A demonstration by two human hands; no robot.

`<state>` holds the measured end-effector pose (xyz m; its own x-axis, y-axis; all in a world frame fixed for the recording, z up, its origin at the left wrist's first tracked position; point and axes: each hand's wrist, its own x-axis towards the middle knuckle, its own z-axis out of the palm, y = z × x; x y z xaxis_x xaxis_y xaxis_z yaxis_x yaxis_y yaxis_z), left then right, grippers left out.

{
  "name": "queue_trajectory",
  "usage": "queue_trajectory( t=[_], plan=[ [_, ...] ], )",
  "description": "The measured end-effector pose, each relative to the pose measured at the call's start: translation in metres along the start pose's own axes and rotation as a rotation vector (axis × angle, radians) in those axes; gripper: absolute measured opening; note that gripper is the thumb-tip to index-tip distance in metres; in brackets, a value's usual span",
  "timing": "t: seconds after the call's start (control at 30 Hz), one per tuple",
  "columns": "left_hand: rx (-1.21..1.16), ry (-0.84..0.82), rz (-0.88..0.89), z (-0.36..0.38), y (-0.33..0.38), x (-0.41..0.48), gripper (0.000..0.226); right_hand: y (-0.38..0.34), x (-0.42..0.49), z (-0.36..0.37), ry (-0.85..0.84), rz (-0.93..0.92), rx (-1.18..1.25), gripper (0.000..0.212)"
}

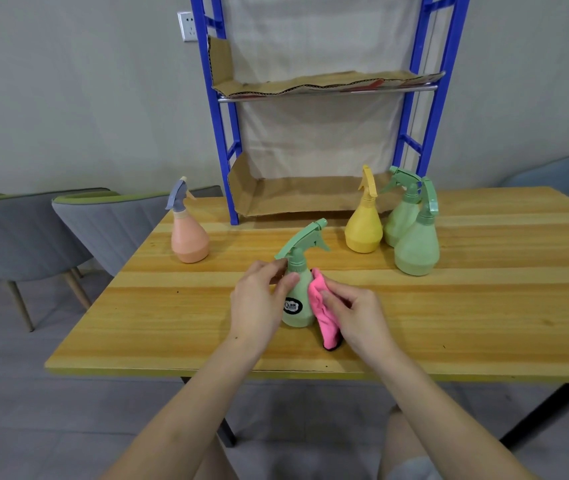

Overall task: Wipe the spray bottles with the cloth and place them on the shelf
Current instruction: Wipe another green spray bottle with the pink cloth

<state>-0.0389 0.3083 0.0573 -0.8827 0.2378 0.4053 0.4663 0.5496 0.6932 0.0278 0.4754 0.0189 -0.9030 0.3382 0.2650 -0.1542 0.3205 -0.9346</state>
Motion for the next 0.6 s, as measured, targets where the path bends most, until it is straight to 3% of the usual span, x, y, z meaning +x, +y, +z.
queue_trajectory(
  t=[0.2,0.43,0.6],
  plan=[
    [-0.016,-0.048,0.023,-0.005,-0.005,0.006,0.036,-0.014,0.01,0.015,0.035,-0.026,0.08,0.038],
    [0.009,-0.05,0.024,-0.002,-0.004,0.008,0.033,0.011,0.0,-0.003,-0.011,0.096,-0.165,0.033],
    [0.038,-0.062,0.041,-0.006,-0.003,0.01,0.034,-0.01,0.006,0.011,0.018,-0.001,-0.032,0.042]
  ],
)
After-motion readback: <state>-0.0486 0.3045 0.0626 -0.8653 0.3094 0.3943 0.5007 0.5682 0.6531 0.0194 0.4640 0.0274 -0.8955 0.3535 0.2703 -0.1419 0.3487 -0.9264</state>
